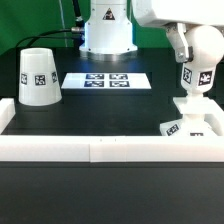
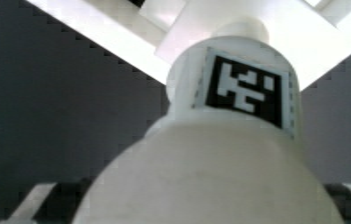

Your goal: Assemble lamp

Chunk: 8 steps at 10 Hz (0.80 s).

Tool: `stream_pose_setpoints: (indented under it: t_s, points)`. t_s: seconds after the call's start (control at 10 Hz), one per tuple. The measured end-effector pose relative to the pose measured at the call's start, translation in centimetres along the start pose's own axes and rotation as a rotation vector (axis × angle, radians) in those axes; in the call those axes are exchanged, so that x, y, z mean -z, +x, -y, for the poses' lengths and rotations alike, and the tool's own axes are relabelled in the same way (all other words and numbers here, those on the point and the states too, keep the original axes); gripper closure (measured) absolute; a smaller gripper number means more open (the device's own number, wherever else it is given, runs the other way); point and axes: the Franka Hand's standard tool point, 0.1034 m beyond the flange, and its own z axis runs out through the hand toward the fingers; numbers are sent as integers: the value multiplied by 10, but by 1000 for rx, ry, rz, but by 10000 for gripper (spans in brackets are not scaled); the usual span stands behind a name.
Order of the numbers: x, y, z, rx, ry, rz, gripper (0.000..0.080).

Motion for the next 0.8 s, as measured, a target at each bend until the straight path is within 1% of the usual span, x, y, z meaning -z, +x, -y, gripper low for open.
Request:
stream_pose_setpoints:
  t_s: [0.4, 0.5, 0.7, 0.8]
  points:
    - [-8, -5, 7, 5, 7, 7, 222]
    - [-10, -7, 9, 7, 5, 3, 222]
    - [-10, -9, 10, 8, -13, -24, 222]
    - [-11, -14, 12, 9, -15, -26, 222]
